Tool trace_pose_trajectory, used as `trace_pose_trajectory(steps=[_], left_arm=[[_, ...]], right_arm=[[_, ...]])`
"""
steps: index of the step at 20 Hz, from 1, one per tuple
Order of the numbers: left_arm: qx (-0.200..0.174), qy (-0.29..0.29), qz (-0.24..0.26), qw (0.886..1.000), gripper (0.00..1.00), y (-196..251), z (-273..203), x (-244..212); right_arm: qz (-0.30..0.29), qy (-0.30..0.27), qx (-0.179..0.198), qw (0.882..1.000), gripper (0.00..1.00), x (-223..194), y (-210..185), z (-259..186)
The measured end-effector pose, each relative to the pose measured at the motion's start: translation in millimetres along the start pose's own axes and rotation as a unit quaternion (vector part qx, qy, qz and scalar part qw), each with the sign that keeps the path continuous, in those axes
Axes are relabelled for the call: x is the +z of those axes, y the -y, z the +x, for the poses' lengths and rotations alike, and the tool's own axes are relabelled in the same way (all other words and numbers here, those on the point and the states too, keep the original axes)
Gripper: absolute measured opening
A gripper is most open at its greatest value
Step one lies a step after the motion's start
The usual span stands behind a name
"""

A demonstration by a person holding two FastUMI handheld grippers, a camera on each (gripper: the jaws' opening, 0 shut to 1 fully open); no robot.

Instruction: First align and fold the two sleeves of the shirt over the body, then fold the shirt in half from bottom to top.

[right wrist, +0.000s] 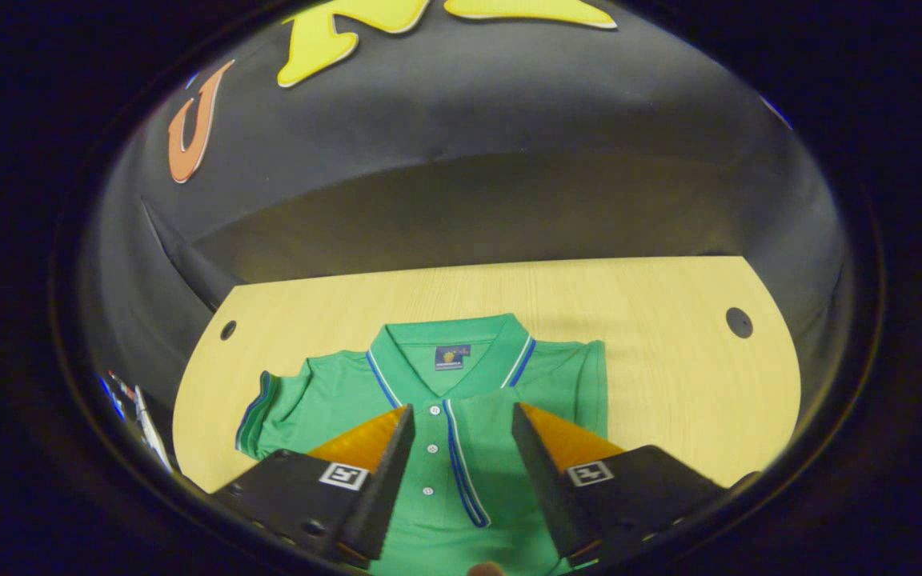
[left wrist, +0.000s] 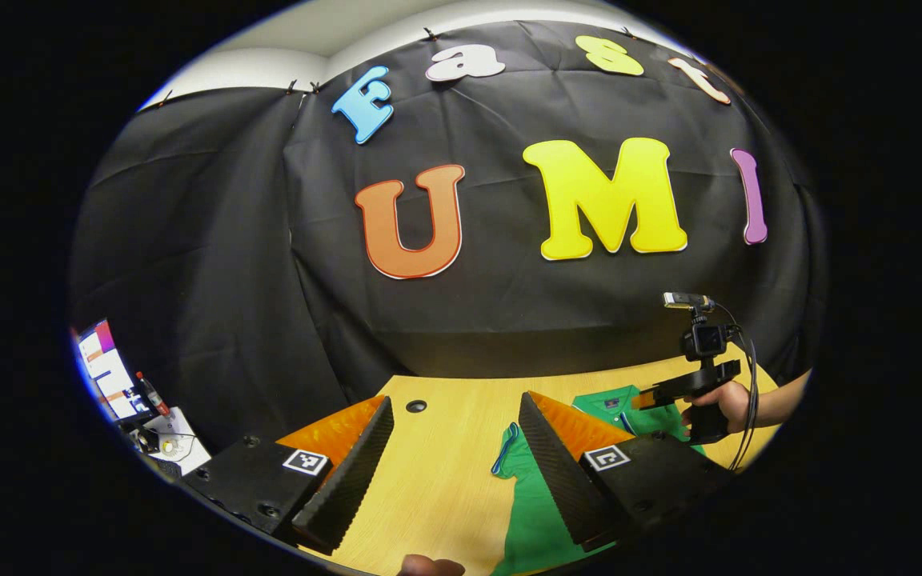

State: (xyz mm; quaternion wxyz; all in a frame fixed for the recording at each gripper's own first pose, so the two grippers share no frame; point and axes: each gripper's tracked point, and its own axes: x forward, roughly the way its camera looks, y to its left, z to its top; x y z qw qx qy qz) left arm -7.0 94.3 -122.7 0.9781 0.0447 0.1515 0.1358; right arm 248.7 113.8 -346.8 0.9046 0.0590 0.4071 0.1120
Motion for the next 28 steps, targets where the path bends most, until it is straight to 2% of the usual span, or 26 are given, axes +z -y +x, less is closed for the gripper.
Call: trace_pose_trajectory(steps=[1, 3, 4, 5, 6, 7, 11, 15, 18, 22, 26, 27, 28], left_arm=[[-0.005, 0.0, -0.005, 1.0, 1.0, -1, 1, -1], [-0.02, -0.002, -0.014, 1.0, 1.0, 3, 8, -4], [-0.029, -0.005, -0.016, 0.999, 1.0, 5, 15, -7], [-0.039, -0.006, -0.018, 0.999, 1.0, 8, 20, -9], [-0.052, -0.01, -0.021, 0.998, 1.0, 11, 26, -12], [-0.07, -0.018, -0.025, 0.997, 1.0, 16, 34, -19], [-0.113, -0.064, -0.042, 0.991, 1.0, 28, 68, -53], [-0.159, -0.118, -0.046, 0.979, 1.0, 50, 116, -100], [-0.168, -0.153, -0.045, 0.973, 1.0, 54, 157, -138], [-0.162, -0.201, -0.028, 0.966, 1.0, 64, 205, -197], [-0.159, -0.247, -0.029, 0.955, 0.96, 77, 230, -241], [-0.157, -0.25, -0.024, 0.955, 1.0, 77, 235, -247], [-0.154, -0.25, -0.02, 0.956, 1.0, 78, 240, -250]], right_arm=[[-0.003, 0.011, -0.006, 1.0, 0.86, 5, 4, -7], [-0.009, 0.032, -0.017, 0.999, 0.97, 12, 10, -26], [-0.013, 0.042, -0.021, 0.999, 0.93, 14, 14, -38], [-0.016, 0.052, -0.025, 0.998, 0.96, 18, 18, -50], [-0.019, 0.061, -0.028, 0.998, 0.92, 21, 23, -64], [-0.021, 0.072, -0.032, 0.997, 0.96, 25, 27, -78], [-0.032, 0.108, -0.056, 0.992, 0.96, 32, 50, -135], [-0.029, 0.128, -0.066, 0.989, 0.96, 30, 67, -184], [-0.027, 0.138, -0.082, 0.987, 0.96, 27, 88, -218], [-0.033, 0.159, -0.106, 0.981, 0.96, 23, 108, -259], [-0.029, 0.151, -0.116, 0.981, 0.95, 6, 120, -276], [-0.025, 0.15, -0.117, 0.981, 0.96, 4, 123, -278], [-0.025, 0.149, -0.118, 0.981, 0.96, 1, 124, -280]])
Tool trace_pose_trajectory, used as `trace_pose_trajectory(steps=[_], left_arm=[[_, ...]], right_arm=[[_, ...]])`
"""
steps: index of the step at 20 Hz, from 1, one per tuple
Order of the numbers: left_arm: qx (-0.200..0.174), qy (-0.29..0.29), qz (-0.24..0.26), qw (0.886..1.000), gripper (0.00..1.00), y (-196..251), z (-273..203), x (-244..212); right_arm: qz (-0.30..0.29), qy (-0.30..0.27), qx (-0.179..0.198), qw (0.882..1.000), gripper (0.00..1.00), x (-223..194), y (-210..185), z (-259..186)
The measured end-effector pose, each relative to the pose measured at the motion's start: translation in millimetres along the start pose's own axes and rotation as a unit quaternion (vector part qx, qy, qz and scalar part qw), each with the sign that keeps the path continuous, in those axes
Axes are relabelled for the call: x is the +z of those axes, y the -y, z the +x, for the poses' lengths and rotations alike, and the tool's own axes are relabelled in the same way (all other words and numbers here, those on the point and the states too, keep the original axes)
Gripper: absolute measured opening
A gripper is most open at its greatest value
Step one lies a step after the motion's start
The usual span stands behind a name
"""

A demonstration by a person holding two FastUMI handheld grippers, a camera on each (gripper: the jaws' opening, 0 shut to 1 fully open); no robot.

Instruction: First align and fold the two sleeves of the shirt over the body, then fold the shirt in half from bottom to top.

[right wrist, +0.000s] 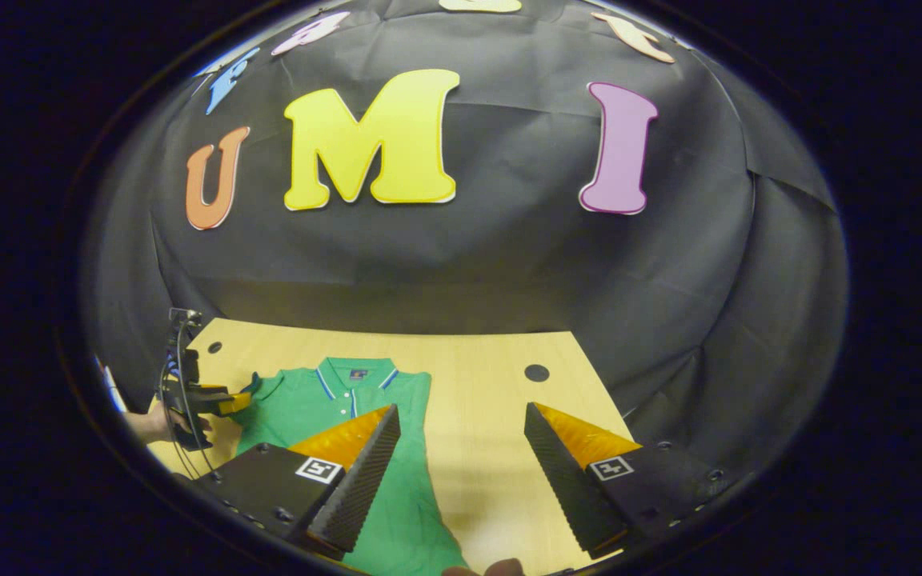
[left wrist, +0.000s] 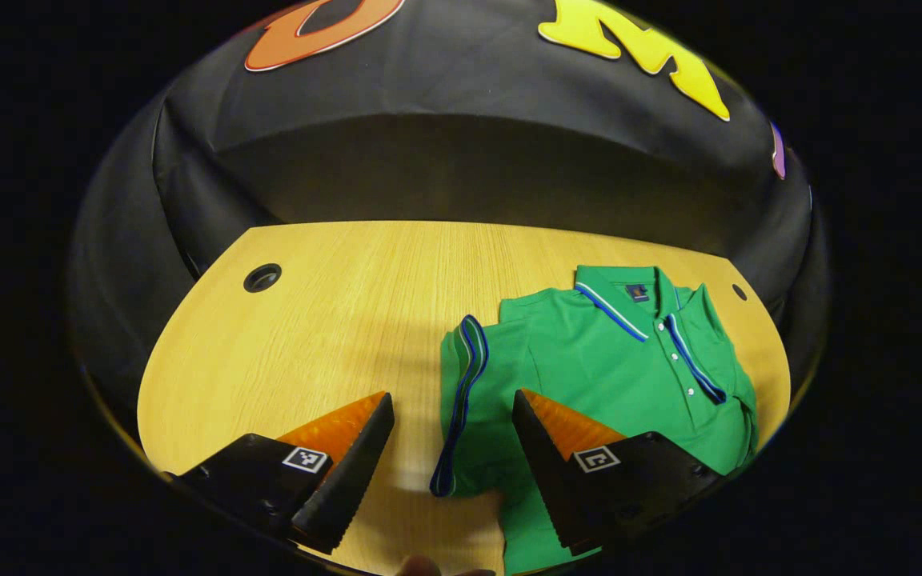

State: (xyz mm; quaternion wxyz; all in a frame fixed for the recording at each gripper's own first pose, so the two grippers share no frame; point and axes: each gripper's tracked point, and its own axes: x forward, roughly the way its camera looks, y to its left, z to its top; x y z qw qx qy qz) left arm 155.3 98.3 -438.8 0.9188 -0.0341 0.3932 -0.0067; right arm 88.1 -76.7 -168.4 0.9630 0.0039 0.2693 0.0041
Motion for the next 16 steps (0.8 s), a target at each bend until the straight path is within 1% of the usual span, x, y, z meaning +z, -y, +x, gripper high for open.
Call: trace_pose_trajectory(steps=[1, 2, 4, 5, 6, 7, 8, 9, 10, 12, 16], left_arm=[[0.003, -0.001, 0.002, 1.0, 0.85, 0, 5, 0], [0.004, -0.005, 0.003, 1.0, 0.91, -2, 6, -2], [0.005, -0.009, 0.003, 1.0, 0.81, -1, 10, -4], [0.009, -0.011, 0.004, 1.0, 0.68, -2, 12, -6], [0.012, -0.017, 0.002, 1.0, 0.62, -3, 13, -10], [0.019, -0.023, -0.002, 1.0, 0.47, -5, 13, -12], [0.018, -0.02, -0.003, 1.0, 0.35, -6, 13, -11], [0.016, -0.021, -0.004, 1.0, 0.16, -3, 14, -11], [0.009, -0.025, -0.009, 1.0, 0.05, -1, 12, -10], [-0.015, -0.021, -0.029, 0.999, 0.04, 9, 9, -4], [-0.042, 0.002, -0.056, 0.998, 0.03, 26, -9, 26]], right_arm=[[-0.003, -0.001, 0.0, 1.0, 0.96, -3, 1, -3], [-0.007, -0.002, 0.002, 1.0, 0.96, -5, 0, -4], [-0.014, -0.006, 0.006, 1.0, 0.96, -10, -3, -6], [-0.017, -0.008, 0.007, 1.0, 0.96, -12, -4, -6], [-0.018, -0.009, 0.008, 1.0, 0.96, -15, -4, -6], [-0.017, -0.012, 0.009, 1.0, 0.96, -17, -6, -6], [-0.014, -0.014, 0.01, 1.0, 0.94, -20, -7, -6], [-0.012, -0.015, 0.01, 1.0, 0.95, -22, -7, -7], [-0.008, -0.015, 0.009, 1.0, 0.94, -24, -6, -9], [-0.004, -0.012, 0.008, 1.0, 0.94, -25, -5, -13], [0.0, -0.002, 0.005, 1.0, 0.94, -25, -1, -19]])
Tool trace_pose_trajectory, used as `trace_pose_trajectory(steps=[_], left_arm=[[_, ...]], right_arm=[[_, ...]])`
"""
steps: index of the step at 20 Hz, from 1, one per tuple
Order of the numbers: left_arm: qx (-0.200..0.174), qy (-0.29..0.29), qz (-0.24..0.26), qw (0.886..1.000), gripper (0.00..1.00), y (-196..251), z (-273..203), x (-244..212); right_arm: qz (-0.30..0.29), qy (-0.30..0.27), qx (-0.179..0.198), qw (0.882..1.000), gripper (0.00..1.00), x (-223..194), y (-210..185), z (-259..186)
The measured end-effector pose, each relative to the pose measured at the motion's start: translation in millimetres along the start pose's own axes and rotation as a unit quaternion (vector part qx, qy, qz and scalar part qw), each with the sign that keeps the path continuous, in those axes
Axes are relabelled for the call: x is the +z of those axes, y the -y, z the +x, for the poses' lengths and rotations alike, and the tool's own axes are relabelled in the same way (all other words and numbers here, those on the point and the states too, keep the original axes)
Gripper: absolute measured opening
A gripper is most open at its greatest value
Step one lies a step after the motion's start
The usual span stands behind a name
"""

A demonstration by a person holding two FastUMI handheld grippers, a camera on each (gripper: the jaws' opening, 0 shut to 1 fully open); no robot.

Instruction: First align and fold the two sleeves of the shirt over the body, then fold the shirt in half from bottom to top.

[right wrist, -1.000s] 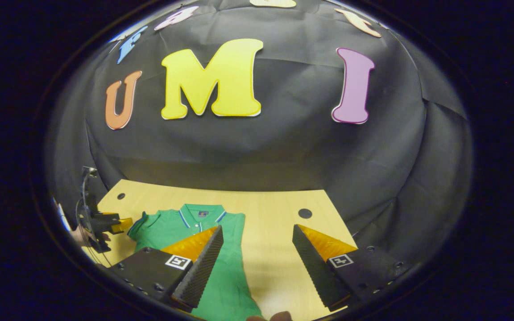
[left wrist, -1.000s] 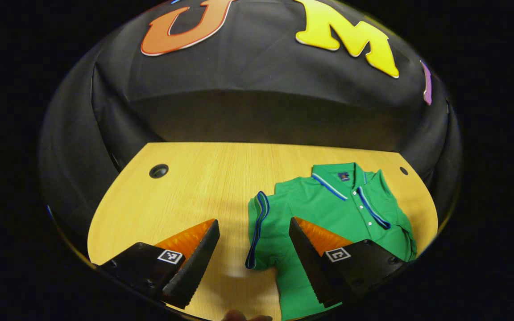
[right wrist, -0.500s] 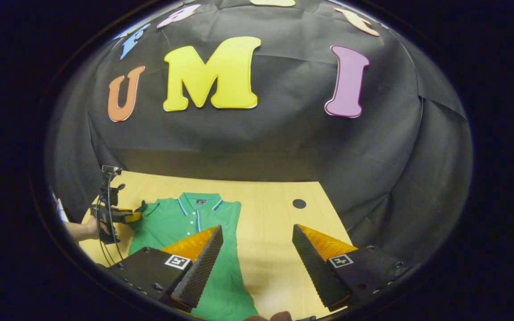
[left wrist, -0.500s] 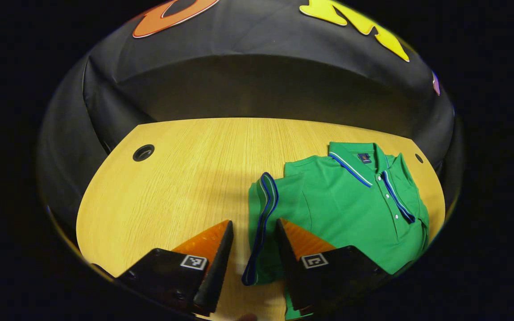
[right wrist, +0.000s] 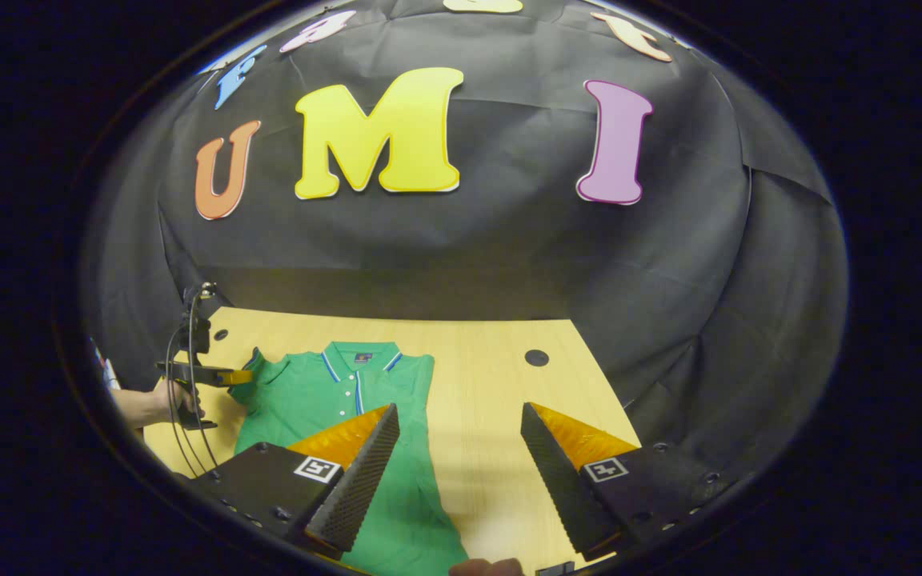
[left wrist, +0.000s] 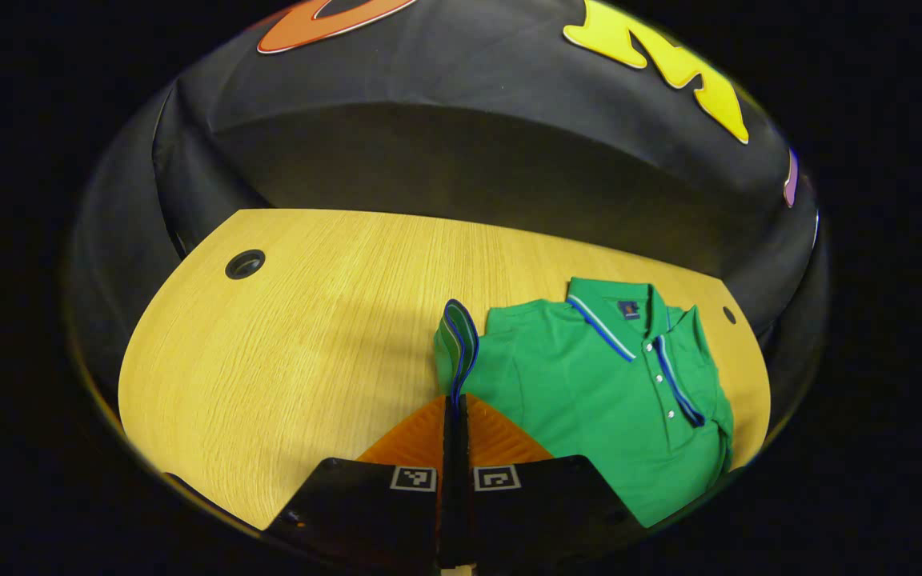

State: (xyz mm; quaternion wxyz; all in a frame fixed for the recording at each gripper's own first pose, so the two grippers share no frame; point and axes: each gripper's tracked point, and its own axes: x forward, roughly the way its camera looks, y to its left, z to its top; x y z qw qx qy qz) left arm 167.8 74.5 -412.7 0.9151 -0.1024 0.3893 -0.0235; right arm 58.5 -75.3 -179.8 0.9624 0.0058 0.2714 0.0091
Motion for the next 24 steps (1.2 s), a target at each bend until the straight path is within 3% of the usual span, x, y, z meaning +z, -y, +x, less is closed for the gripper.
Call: trace_pose_trajectory(steps=[7, 16, 20, 21, 24], left_arm=[[-0.035, 0.018, 0.009, 0.999, 0.03, 76, -16, 29], [-0.05, -0.02, 0.03, 0.998, 0.03, 171, 14, 7], [-0.055, -0.036, 0.035, 0.997, 0.08, 196, 23, -5], [-0.05, -0.035, 0.037, 0.997, 0.18, 198, 24, -6], [-0.042, -0.027, 0.045, 0.998, 0.8, 200, 17, -3]], right_arm=[[0.025, 0.005, -0.005, 1.0, 0.94, 0, 7, -7], [0.052, 0.002, -0.028, 0.998, 0.94, -17, 44, -28], [0.049, -0.002, -0.03, 0.998, 0.94, -22, 45, -24], [0.046, -0.001, -0.03, 0.998, 0.94, -22, 44, -22], [0.041, -0.006, -0.018, 0.999, 0.94, -24, 34, -16]])
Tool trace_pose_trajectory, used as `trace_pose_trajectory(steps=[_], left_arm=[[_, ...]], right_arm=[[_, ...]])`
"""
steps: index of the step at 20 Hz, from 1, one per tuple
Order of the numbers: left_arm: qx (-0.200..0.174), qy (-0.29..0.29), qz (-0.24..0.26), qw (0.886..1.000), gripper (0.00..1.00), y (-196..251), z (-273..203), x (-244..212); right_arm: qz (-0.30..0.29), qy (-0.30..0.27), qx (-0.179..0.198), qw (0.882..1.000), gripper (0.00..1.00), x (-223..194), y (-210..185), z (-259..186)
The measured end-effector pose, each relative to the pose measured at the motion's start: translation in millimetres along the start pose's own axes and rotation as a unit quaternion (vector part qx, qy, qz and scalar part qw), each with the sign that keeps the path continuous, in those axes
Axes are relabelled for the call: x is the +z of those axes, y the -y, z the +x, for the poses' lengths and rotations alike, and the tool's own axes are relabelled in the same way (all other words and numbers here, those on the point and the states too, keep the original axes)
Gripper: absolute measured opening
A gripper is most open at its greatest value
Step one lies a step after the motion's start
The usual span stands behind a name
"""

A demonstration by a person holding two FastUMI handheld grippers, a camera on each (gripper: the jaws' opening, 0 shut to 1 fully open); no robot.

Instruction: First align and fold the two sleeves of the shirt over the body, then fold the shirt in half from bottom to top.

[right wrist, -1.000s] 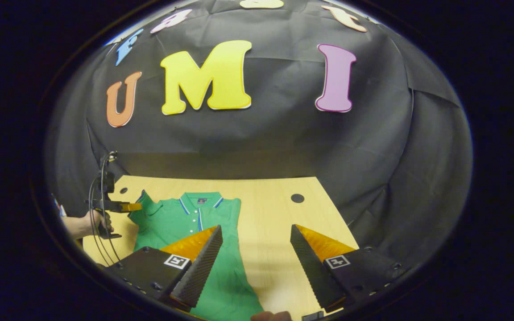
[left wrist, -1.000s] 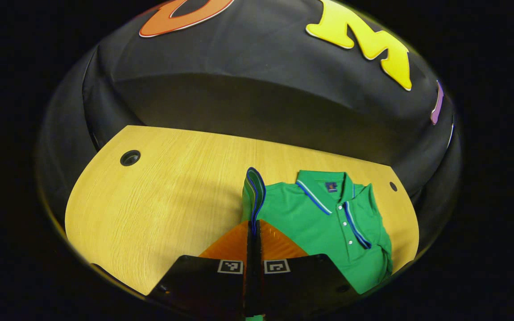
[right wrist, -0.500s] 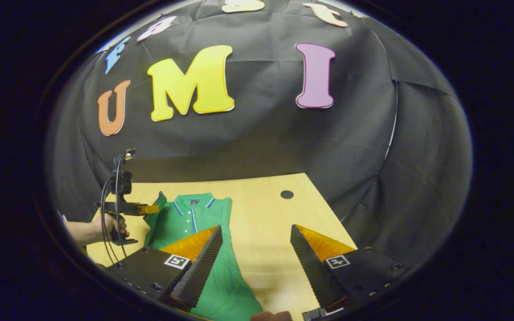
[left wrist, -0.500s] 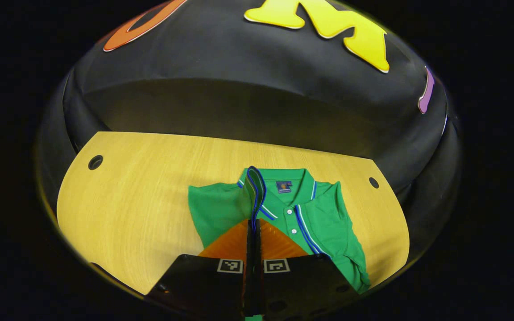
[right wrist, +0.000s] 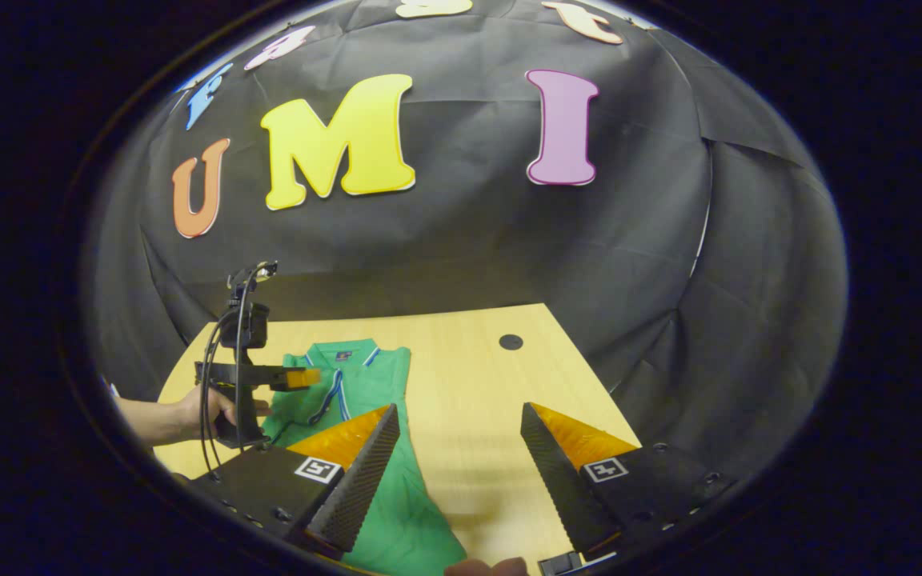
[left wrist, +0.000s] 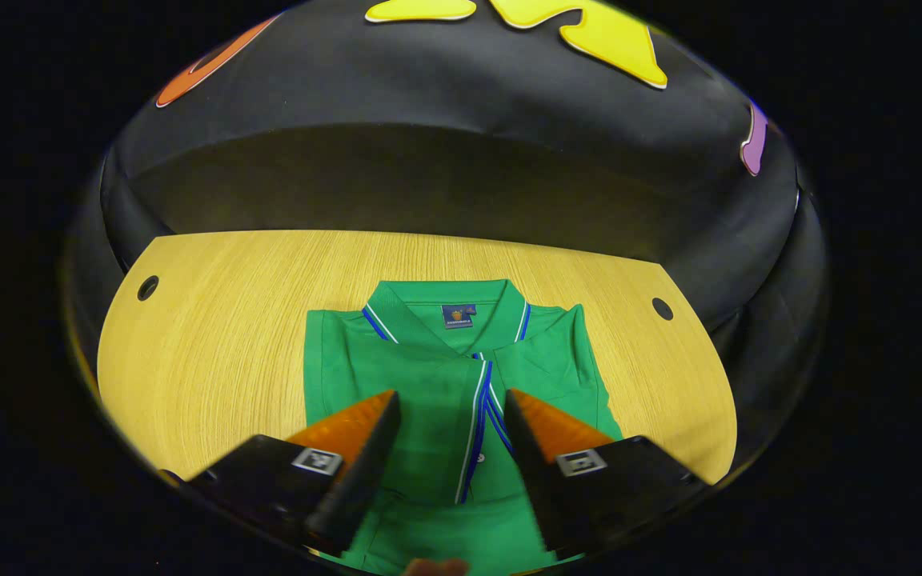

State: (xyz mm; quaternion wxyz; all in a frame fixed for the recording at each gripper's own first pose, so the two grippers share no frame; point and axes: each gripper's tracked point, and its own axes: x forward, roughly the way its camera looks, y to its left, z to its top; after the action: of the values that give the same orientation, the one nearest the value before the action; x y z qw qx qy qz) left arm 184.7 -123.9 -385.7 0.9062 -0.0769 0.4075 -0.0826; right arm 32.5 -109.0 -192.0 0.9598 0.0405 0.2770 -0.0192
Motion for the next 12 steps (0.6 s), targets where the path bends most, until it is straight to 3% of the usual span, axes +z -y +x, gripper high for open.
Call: trace_pose_trajectory(steps=[1, 6, 8, 12], left_arm=[[0.005, 0.004, 0.002, 1.0, 1.0, -3, -4, 1], [0.023, 0.016, 0.008, 1.0, 1.0, -26, -46, -4], [0.027, -0.002, -0.008, 1.0, 1.0, -39, -78, -24], [0.044, -0.07, -0.033, 0.996, 1.0, -74, -146, -93]], right_arm=[[-0.005, 0.0, 0.004, 1.0, 0.94, 0, -4, 2], [-0.045, -0.003, 0.038, 0.998, 0.94, -11, -26, 8], [-0.053, -0.019, 0.061, 0.997, 0.94, -26, -35, 7], [-0.075, -0.071, 0.068, 0.992, 0.94, -64, -30, 3]])
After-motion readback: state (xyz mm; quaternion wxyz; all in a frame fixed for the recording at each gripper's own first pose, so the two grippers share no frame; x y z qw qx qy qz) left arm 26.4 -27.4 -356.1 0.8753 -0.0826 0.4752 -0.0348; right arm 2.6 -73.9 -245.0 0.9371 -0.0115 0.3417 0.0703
